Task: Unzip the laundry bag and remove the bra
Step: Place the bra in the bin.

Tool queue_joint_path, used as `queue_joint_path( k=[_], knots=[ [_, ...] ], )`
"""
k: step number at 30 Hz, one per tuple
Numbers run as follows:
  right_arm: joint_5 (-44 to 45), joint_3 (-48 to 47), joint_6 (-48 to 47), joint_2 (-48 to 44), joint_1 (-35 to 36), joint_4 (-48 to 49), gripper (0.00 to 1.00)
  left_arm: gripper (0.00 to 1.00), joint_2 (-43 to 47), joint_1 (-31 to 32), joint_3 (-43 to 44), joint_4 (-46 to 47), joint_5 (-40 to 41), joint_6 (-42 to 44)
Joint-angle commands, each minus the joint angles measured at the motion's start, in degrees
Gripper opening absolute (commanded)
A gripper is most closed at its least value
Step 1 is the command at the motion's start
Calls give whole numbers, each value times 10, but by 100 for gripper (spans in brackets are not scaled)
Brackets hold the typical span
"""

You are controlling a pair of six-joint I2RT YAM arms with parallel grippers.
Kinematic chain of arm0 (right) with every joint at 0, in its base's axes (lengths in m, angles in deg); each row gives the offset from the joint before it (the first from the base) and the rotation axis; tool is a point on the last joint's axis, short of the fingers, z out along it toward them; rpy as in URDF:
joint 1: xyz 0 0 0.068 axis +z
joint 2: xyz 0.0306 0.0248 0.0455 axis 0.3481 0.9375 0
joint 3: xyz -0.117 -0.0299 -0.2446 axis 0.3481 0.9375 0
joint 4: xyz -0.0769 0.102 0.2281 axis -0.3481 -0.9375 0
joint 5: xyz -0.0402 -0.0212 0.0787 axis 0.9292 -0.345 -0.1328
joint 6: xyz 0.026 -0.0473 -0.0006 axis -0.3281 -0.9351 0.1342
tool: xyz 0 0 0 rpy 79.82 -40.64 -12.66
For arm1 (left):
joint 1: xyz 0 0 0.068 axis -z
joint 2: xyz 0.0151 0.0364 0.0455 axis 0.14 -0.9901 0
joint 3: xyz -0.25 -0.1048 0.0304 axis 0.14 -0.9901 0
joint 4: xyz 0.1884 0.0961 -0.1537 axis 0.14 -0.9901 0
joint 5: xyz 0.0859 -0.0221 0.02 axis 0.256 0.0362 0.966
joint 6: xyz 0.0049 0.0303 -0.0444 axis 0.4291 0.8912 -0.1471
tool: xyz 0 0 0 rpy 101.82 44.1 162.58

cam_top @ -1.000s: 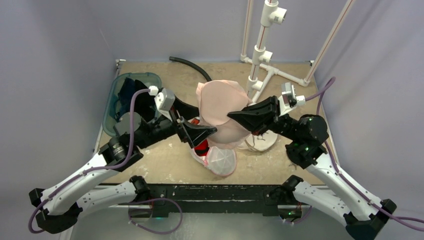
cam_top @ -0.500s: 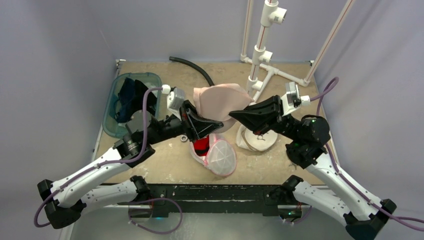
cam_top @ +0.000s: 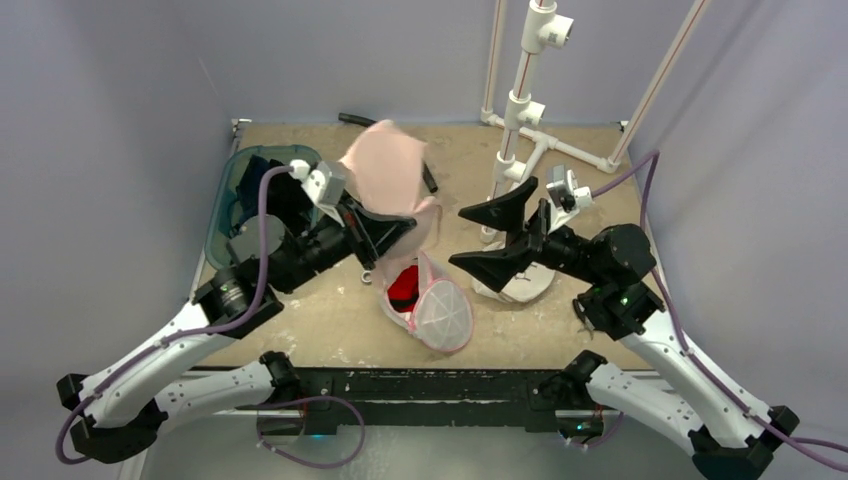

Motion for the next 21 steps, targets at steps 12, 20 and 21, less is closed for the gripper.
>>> queue_joint_path(
  k=[12, 20, 21],
  knots=[
    [95, 90, -25, -160, 0, -103, 98, 0, -186, -32, 334, -462, 434, 131],
    [83, 143, 0, -168, 1, -77, 98, 0, -351, -435, 412, -431, -34, 125],
    [79, 150, 5, -169, 1, -74, 98, 0, -371, -468, 414, -405, -102, 109]
  ],
)
